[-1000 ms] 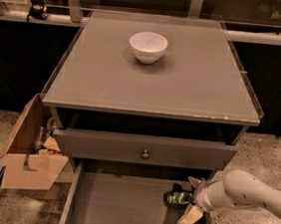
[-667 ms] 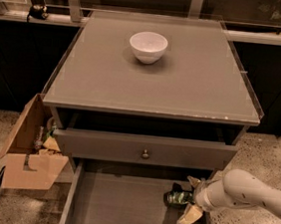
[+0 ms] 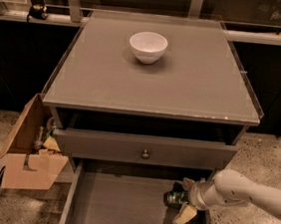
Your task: Pick green can from middle drawer and place on counter
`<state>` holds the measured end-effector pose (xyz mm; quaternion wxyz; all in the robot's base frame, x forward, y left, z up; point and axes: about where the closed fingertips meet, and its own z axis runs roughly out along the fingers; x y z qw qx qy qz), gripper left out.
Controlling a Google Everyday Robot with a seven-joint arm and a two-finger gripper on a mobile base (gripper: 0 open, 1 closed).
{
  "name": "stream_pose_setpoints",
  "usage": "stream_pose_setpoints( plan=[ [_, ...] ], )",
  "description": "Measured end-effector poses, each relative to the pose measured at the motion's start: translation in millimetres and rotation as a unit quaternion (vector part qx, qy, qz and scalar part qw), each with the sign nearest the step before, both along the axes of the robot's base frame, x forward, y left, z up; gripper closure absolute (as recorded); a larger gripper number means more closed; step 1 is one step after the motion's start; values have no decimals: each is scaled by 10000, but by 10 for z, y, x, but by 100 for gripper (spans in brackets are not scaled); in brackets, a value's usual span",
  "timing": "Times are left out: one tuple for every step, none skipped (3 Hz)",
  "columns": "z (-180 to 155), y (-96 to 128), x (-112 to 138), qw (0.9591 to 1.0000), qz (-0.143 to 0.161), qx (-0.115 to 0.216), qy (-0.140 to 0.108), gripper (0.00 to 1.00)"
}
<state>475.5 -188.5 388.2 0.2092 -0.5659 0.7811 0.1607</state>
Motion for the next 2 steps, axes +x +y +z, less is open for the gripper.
stream_pose_setpoints(
  plan=[
    [-163,15,27,9999,-21,2,117,0],
    [-421,-10,39,9992,-99,-20,393,2]
  ],
)
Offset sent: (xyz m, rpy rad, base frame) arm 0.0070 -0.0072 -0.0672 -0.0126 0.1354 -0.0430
